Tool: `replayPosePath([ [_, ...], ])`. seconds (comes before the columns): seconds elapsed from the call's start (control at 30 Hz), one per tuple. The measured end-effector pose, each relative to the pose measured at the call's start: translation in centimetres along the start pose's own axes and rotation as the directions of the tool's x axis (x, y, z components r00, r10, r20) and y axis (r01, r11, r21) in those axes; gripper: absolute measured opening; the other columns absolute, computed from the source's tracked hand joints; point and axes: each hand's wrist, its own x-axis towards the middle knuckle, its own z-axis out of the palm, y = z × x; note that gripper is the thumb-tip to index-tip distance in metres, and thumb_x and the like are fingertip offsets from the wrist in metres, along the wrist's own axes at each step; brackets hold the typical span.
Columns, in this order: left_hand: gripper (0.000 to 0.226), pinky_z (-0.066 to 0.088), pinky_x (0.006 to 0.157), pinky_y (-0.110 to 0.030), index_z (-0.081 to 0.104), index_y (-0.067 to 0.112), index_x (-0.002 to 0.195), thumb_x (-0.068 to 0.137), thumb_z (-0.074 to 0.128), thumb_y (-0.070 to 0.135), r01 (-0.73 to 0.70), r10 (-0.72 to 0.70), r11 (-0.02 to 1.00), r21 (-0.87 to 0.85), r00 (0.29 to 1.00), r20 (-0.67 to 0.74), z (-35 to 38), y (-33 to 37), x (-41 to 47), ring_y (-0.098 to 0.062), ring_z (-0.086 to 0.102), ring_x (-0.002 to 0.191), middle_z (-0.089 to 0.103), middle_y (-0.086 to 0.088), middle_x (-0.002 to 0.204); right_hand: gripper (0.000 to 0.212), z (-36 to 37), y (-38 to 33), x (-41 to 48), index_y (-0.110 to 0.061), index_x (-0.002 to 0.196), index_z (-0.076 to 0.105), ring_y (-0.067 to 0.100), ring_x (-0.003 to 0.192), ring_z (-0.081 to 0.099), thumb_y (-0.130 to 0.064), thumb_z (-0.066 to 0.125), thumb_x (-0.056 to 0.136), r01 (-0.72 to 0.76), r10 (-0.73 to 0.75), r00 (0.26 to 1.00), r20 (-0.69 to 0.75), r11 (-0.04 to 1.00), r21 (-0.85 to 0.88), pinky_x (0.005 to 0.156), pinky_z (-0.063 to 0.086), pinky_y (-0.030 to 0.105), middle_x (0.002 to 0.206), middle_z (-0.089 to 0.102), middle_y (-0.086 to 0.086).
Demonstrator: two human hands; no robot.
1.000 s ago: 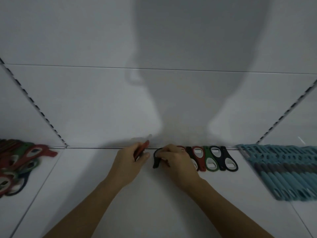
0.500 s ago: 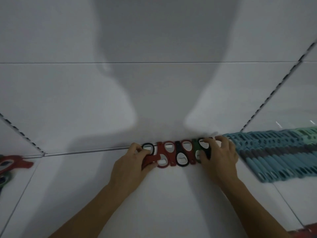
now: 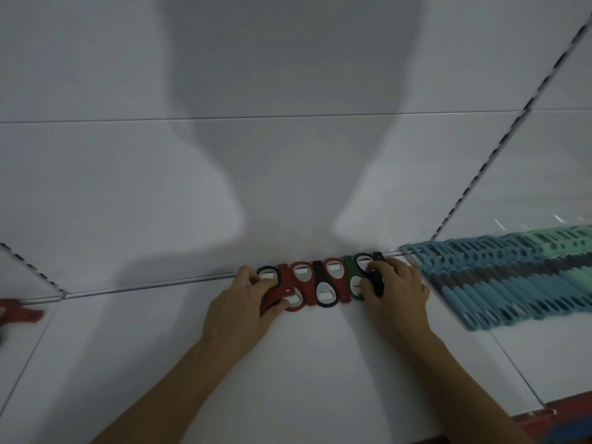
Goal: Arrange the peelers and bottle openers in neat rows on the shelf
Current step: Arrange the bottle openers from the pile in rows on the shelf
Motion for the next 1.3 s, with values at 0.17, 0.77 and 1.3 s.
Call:
replayPosePath([
  [0.17,0.049,0.056,0.072,-0.031,0.066,0.03,0.126,0.091,0.06,0.063,0.036,-0.035,0.998,-0.05,0.999,0.008,-0.5,0.7,0.0,-0.013,0.061,0.082,0.047,0.007,0.114,0.042,-0.8,-0.9,-0.7,-0.024,0.133,0.06,0.031,0.137,0.034,-0.038,0.063,0.094,-0.002,0.002,1.0,-0.012,1.0,0.004,0.107,0.031,0.053,0.148,0.045,0.008],
  [0.77,0.022,0.054,0.083,-0.036,0.066,0.017,0.121,0.103,0.057,0.009,0.099,-0.513,0.15,-0.984,0.858,0.008,-4.8,-2.1,-0.4,-0.013,0.072,0.095,0.076,0.005,0.104,0.018,1.5,-14.5,-3.3,-0.028,0.086,0.061,0.007,0.066,0.068,-0.024,0.078,0.087,0.036,-0.243,0.94,0.242,0.772,0.635,0.063,0.058,0.031,0.076,0.072,-0.007],
  [1.3,0.08,0.051,0.077,-0.023,0.065,0.03,0.129,0.073,0.05,0.085,0.002,0.002,0.994,-0.11,0.999,0.033,-2.6,-3.9,-3.3,-0.009,0.06,0.085,0.051,0.011,0.117,0.026,2.1,-12.1,-2.6,-0.026,0.07,0.056,0.003,0.053,0.052,-0.032,0.069,0.092,0.294,-0.315,0.949,0.028,0.911,0.289,0.05,0.039,0.016,0.061,0.056,-0.013],
])
